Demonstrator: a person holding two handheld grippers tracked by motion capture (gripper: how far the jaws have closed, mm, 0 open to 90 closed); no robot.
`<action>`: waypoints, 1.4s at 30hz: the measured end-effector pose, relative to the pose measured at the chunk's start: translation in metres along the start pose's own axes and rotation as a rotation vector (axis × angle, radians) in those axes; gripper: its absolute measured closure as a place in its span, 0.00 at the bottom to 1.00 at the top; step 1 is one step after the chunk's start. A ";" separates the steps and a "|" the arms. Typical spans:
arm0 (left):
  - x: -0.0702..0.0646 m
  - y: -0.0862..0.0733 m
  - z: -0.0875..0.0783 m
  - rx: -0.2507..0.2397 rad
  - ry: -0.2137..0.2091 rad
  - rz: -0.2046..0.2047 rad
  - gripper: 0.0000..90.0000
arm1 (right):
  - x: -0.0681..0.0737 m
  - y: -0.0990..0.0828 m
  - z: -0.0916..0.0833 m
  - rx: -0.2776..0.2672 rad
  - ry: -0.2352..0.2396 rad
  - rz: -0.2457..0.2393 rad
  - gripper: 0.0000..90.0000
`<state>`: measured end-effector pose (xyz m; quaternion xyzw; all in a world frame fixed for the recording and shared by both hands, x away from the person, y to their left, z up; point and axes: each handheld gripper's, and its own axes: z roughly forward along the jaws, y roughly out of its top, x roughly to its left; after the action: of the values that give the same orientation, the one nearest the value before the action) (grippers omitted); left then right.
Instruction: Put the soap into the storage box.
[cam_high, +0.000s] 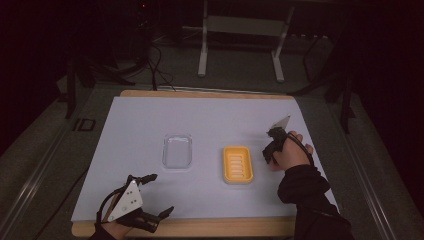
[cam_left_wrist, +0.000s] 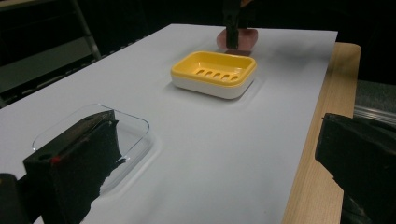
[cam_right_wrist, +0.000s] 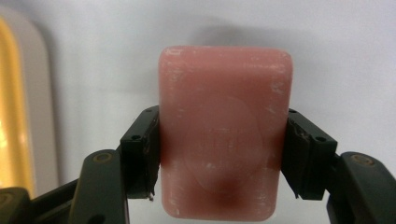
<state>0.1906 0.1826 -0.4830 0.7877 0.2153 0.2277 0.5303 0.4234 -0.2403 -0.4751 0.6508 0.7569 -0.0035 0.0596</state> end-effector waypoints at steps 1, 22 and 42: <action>0.000 0.000 0.000 -0.001 0.000 -0.001 0.01 | 0.001 -0.001 -0.002 0.003 -0.011 -0.006 0.42; 0.000 0.000 -0.001 -0.003 0.003 0.003 0.01 | 0.031 -0.015 -0.057 -0.074 0.047 -0.001 0.42; -0.001 0.001 -0.001 -0.006 0.000 0.004 0.01 | 0.087 -0.022 -0.067 -0.130 0.154 -0.020 0.42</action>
<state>0.1895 0.1826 -0.4823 0.7865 0.2131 0.2293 0.5324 0.3834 -0.1524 -0.4187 0.6364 0.7642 0.0950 0.0433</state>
